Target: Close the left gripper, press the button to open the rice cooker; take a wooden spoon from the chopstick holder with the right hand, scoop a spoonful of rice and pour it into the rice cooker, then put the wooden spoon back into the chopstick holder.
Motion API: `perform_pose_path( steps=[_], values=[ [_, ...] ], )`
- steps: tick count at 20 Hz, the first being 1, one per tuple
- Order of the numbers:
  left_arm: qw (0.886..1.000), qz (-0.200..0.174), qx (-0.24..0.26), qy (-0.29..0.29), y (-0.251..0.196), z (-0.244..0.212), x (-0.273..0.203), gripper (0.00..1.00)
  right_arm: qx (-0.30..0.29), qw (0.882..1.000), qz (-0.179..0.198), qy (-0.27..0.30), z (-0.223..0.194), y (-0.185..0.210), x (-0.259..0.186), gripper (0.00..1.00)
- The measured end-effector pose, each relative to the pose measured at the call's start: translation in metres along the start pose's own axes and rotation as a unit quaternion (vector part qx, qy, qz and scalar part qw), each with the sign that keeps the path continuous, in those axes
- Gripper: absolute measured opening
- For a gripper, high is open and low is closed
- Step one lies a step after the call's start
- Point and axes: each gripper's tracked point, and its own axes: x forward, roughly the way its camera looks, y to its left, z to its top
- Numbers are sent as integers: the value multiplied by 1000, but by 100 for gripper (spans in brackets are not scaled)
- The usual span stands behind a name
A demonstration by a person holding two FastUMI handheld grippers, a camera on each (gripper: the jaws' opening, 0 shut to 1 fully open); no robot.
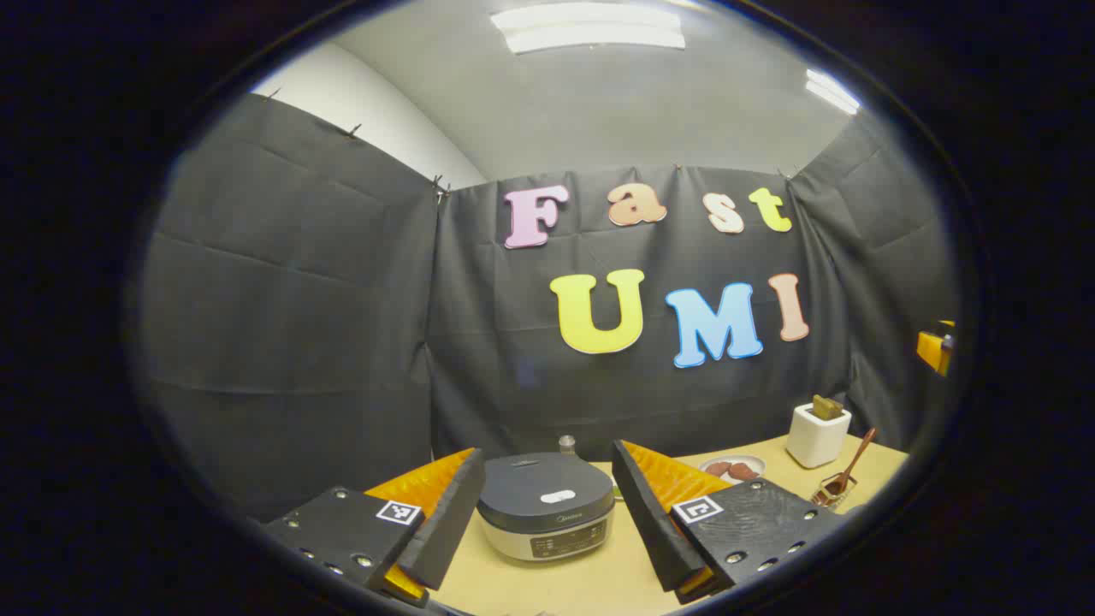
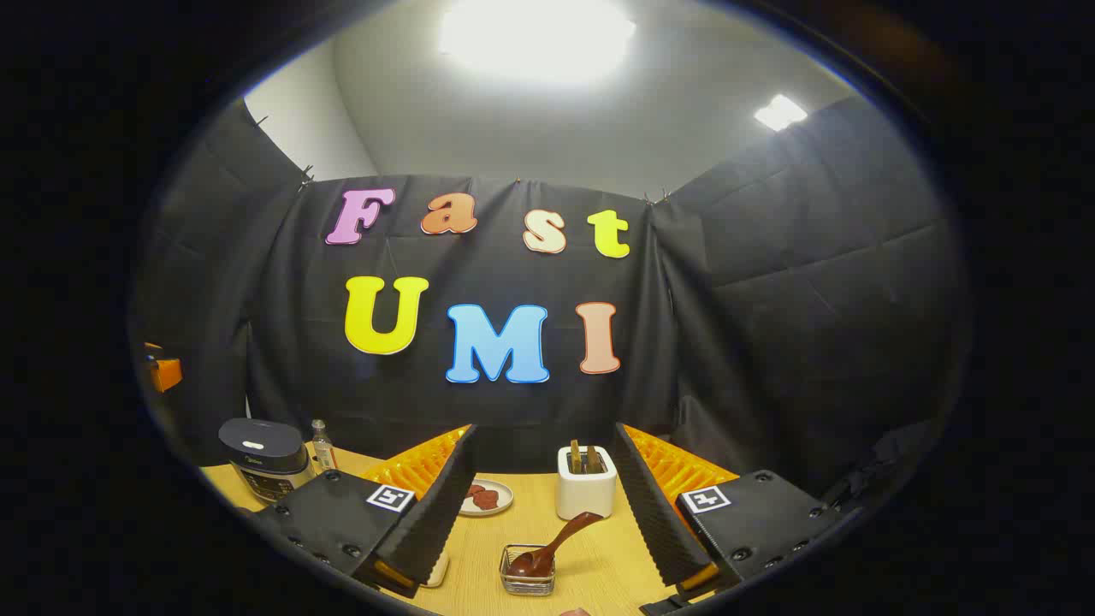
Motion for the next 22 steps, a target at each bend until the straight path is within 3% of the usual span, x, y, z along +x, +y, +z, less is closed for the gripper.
perform_pose_path(
  steps=[22],
  values=[
    [1000,7,4,-6,-7,6,-11,91,4,1000,3,9,-7,-16,1,98]
  ],
)
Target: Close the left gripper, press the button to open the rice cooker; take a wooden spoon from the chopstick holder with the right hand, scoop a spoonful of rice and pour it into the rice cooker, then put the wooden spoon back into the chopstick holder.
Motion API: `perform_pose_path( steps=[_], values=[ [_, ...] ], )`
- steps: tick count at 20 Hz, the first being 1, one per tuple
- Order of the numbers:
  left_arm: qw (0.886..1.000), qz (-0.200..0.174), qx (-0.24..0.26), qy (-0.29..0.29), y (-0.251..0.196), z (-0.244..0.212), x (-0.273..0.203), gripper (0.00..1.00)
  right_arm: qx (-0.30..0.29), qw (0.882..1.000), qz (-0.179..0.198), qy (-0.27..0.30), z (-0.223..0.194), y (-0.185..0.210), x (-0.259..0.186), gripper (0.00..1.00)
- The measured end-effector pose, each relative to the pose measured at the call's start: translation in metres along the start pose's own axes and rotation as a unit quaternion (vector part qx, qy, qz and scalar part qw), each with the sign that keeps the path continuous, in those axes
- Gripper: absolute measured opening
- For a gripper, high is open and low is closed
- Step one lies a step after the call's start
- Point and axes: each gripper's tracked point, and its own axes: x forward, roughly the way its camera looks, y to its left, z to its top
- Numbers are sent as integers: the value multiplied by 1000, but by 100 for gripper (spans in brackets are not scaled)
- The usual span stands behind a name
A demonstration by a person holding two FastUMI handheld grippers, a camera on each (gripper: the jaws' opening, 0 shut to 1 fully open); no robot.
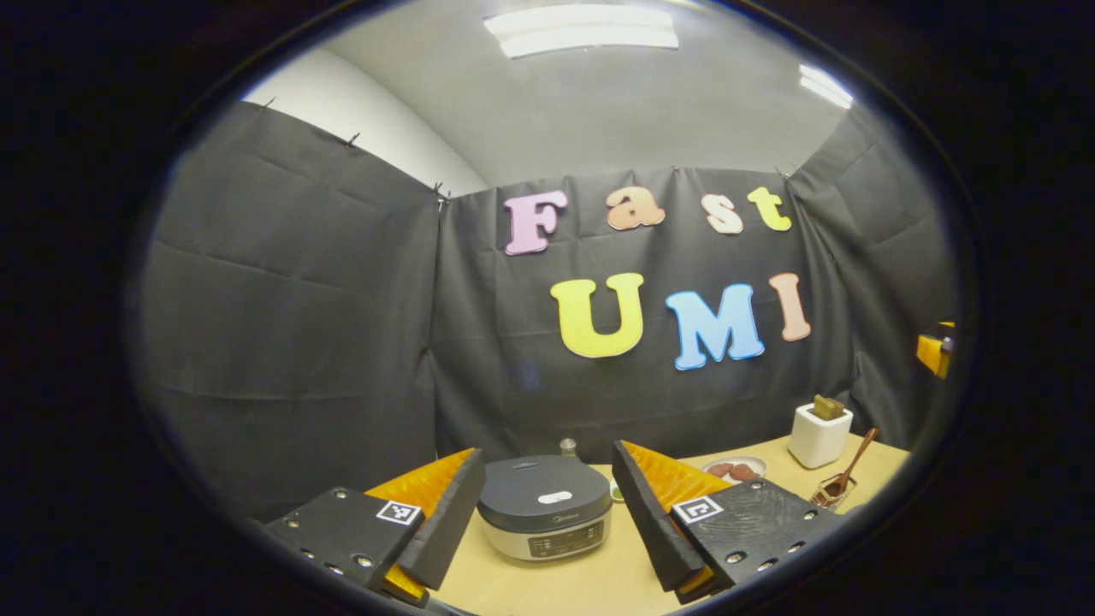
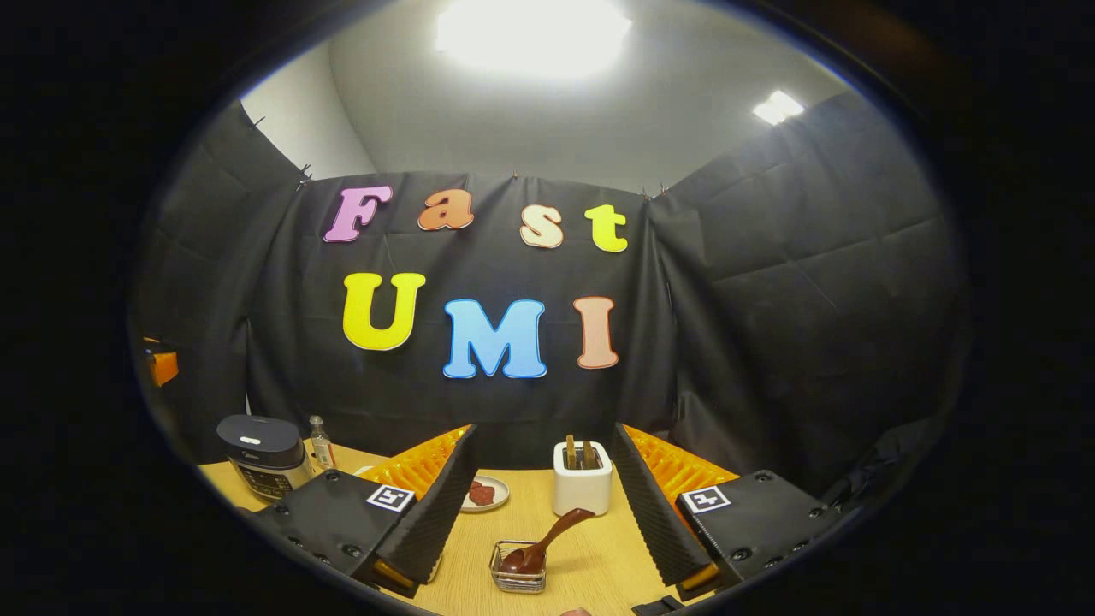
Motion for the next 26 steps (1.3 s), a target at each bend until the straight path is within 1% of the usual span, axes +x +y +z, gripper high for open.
perform_pose_path(
  steps=[6,7,8,10,11,12,14,15,16,17,18,19,21,22,23,26],
  values=[
    [1000,3,1,2,2,0,-1,90,-3,1000,4,-7,4,0,2,97],
    [1000,2,3,2,2,2,-2,87,-3,1000,5,-6,4,1,2,97],
    [1000,-3,4,1,-1,3,-1,87,-2,1000,6,-6,2,1,3,97],
    [1000,-6,4,-1,-3,7,-3,73,-2,1000,9,-6,2,2,4,98],
    [1000,-9,3,1,-5,5,-1,68,-2,1000,10,-7,2,2,6,98],
    [1000,-10,2,2,-6,6,-1,68,-2,1000,11,-7,1,1,6,98],
    [1000,4,4,-2,2,8,1,52,-2,1000,13,-8,1,1,8,98],
    [1000,6,3,-2,0,8,0,44,-3,1000,13,-8,1,0,8,98],
    [1000,5,-1,0,-3,8,-1,39,-4,1000,15,-8,0,-1,9,98],
    [1000,1,-4,2,-7,6,-1,40,-5,1000,17,-8,0,-1,10,98],
    [1000,12,-6,1,-5,7,-1,40,-6,1000,18,-8,-1,-2,10,98],
    [1000,0,-12,4,-9,8,0,31,-6,1000,19,-8,-1,-4,11,98],
    [1000,23,-16,7,-1,5,-1,14,-5,1000,24,-9,-1,-7,12,98],
    [999,28,-18,6,-1,6,-4,8,-6,1000,27,-9,-4,-9,12,97],
    [999,32,-19,4,-1,9,-7,5,-6,1000,29,-9,-4,-12,13,98],
    [999,32,-15,-5,-5,18,-3,0,1,999,41,-7,-10,-17,14,98]
  ],
)
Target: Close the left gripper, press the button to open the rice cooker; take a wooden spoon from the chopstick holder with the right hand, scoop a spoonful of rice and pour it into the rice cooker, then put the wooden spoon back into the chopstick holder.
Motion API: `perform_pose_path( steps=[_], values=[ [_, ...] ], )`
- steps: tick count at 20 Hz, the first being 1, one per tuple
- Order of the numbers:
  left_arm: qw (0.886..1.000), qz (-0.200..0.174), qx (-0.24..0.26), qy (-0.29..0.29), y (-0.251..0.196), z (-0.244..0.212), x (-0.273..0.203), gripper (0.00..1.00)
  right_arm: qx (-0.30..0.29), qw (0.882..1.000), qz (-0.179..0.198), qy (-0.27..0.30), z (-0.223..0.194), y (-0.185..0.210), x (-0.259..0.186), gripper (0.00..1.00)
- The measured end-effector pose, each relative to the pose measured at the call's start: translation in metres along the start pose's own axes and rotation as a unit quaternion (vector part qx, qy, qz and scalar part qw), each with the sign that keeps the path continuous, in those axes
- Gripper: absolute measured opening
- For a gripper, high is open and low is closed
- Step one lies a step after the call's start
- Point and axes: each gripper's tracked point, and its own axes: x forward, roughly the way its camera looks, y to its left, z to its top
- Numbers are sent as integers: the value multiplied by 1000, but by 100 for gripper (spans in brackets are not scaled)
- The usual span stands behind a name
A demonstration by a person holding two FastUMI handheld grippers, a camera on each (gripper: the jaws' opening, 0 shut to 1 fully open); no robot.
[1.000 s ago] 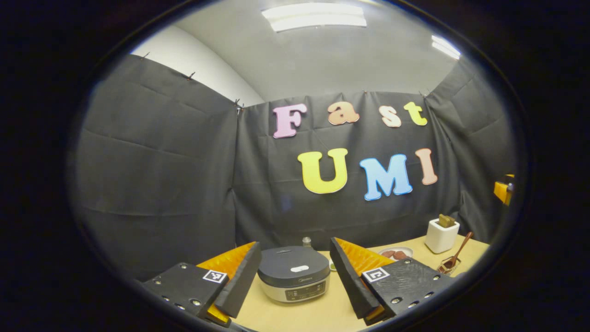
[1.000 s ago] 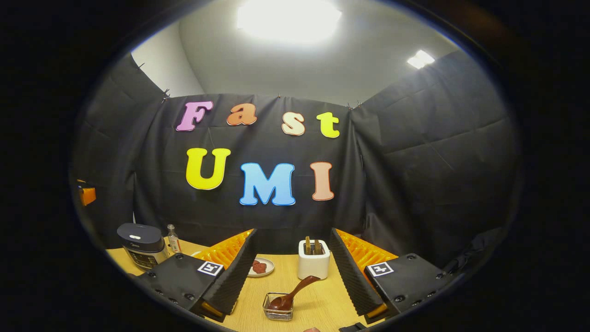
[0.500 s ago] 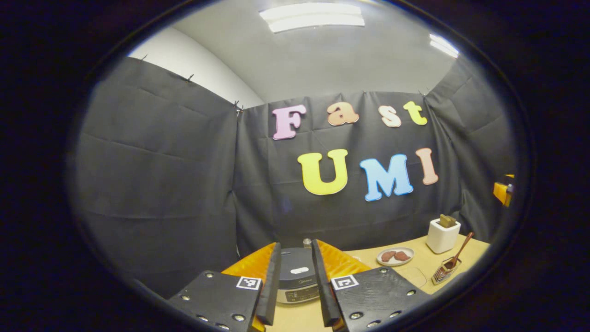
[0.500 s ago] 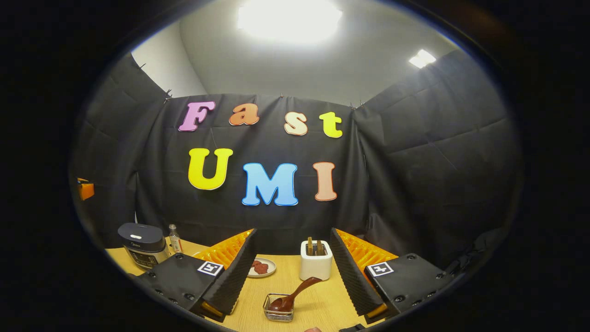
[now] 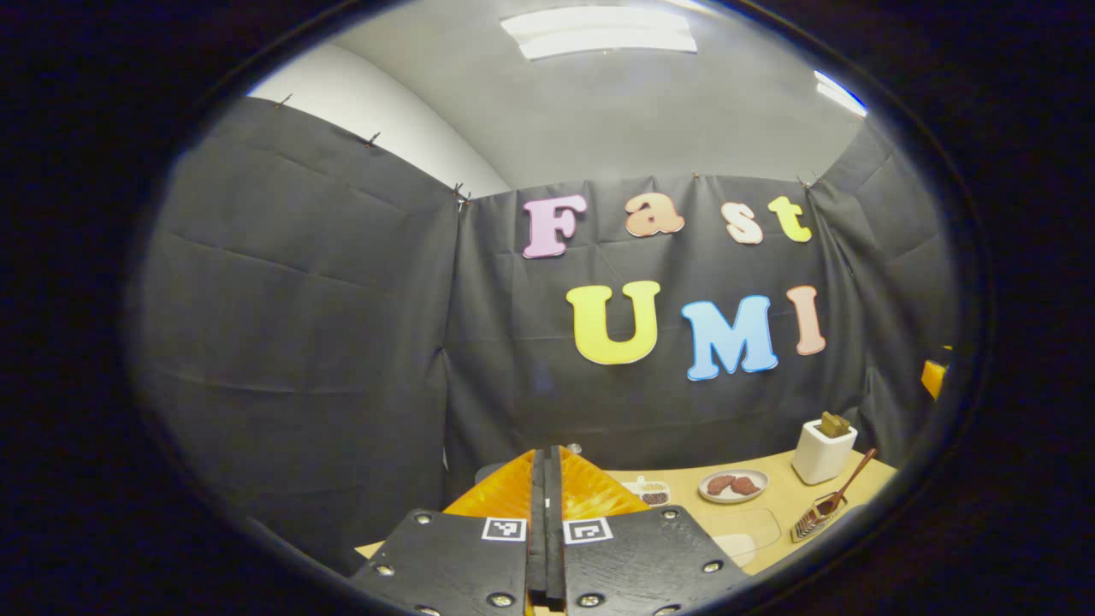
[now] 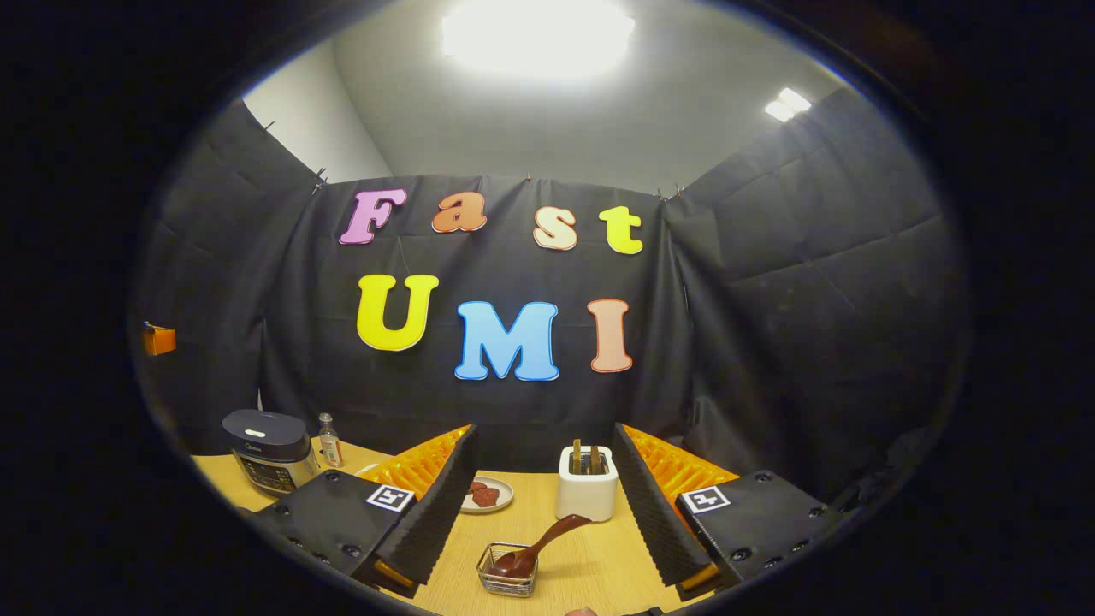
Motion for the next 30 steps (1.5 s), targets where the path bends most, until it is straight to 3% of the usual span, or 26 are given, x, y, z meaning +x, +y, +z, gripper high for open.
perform_pose_path(
  steps=[6,13,23,30],
  values=[
    [1000,-11,-9,1,8,11,33,1,7,1000,2,13,-15,-6,-1,98],
    [998,-46,-21,22,17,-9,99,1,7,999,-43,14,-14,-2,5,97],
    [991,-90,-45,87,12,-86,182,1,-18,995,-92,26,-16,12,14,98],
    [981,-105,-54,154,7,-159,209,1,-35,993,-106,41,-25,23,17,98]
  ],
)
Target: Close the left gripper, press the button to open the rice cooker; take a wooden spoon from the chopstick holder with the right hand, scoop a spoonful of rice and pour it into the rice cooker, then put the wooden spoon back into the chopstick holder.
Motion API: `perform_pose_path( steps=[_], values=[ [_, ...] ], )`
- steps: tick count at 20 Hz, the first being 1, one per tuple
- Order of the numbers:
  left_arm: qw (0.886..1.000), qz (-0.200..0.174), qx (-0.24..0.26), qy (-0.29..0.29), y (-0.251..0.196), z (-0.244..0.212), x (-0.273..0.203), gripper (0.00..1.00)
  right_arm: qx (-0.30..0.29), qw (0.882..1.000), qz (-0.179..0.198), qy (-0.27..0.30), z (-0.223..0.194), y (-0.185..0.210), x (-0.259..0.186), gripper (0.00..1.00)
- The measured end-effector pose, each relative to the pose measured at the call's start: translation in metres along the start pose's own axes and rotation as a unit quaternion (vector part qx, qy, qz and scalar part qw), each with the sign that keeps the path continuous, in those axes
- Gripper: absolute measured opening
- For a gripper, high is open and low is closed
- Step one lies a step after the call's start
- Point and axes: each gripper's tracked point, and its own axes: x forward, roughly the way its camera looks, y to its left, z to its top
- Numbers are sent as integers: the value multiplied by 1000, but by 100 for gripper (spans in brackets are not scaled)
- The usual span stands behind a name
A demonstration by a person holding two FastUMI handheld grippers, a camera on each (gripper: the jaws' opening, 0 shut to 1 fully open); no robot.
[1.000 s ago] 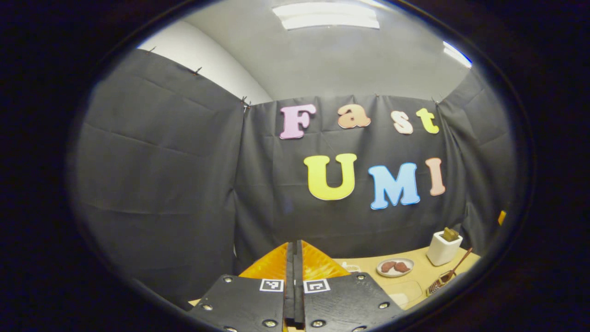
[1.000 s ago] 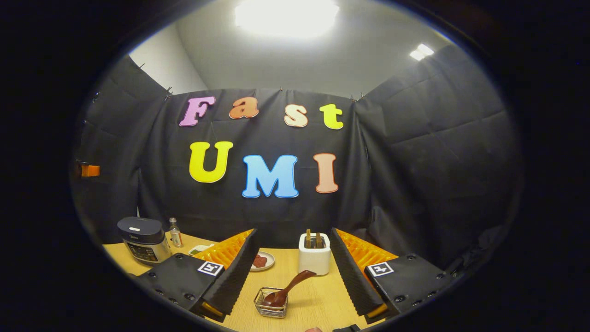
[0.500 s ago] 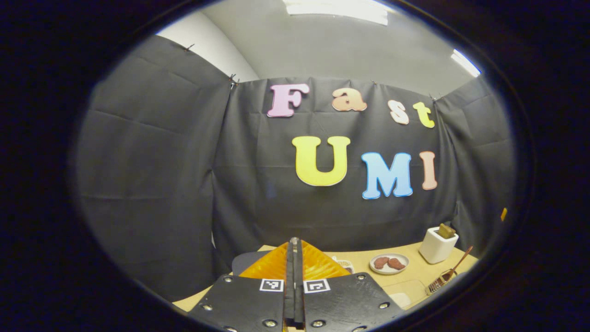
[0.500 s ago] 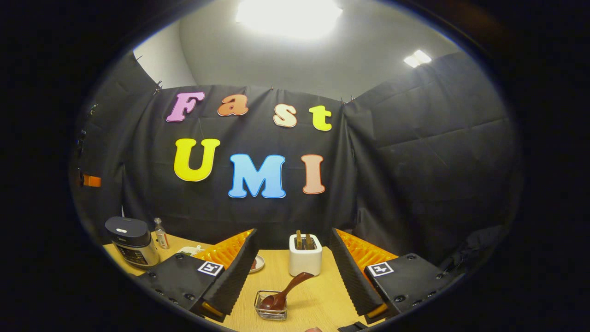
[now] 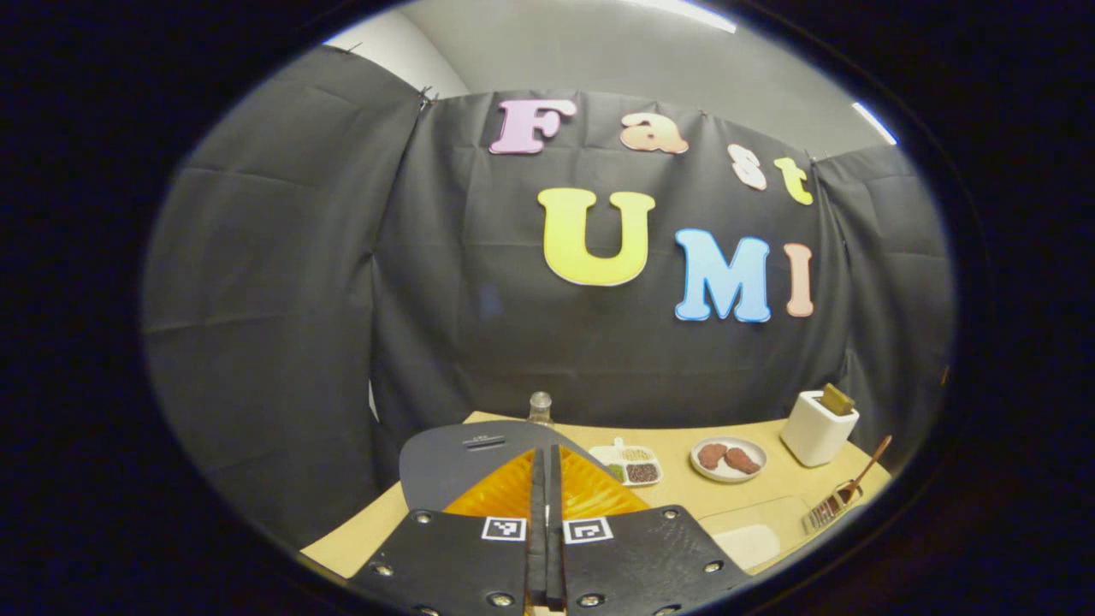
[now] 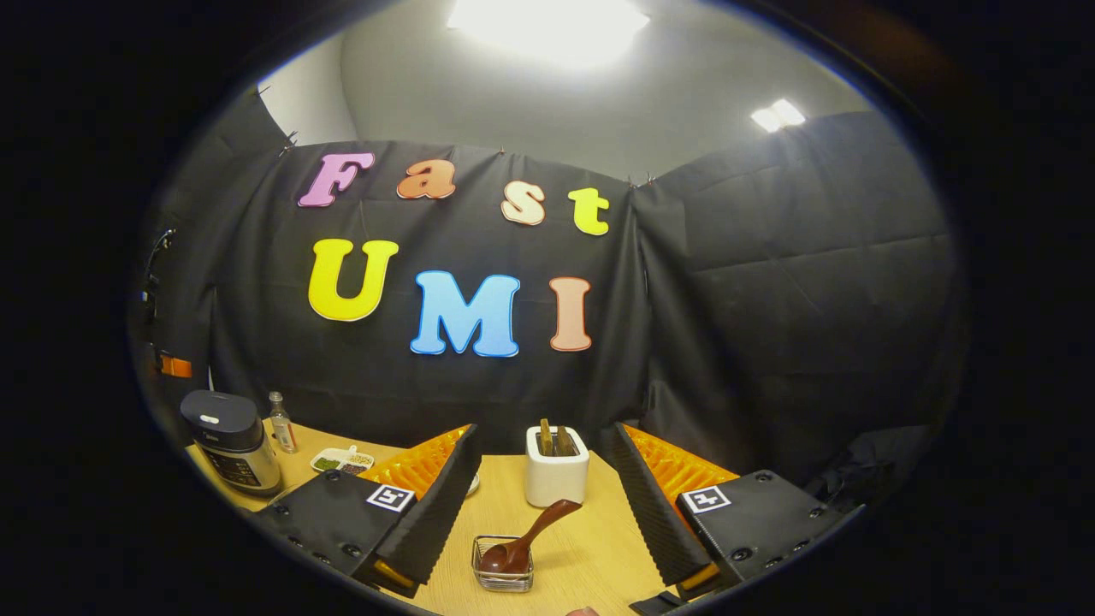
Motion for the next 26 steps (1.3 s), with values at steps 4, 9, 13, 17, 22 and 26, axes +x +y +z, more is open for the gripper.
perform_pose_path(
  steps=[4,9,13,17,22,26],
  values=[
    [999,-4,-9,32,2,-33,21,0,-6,1000,-6,10,-4,4,1,98],
    [998,-1,-13,60,5,-66,35,3,-17,1000,-13,11,-1,4,1,98],
    [997,2,-11,78,3,-83,37,1,-22,1000,-13,14,-4,4,1,98],
    [997,5,-2,82,1,-94,36,2,-22,1000,-9,18,-6,4,3,98],
    [995,11,2,97,1,-100,36,3,-22,1000,7,16,-5,12,7,98],
    [997,20,31,73,-2,-83,34,2,-23,1000,15,4,2,12,5,98]
  ],
)
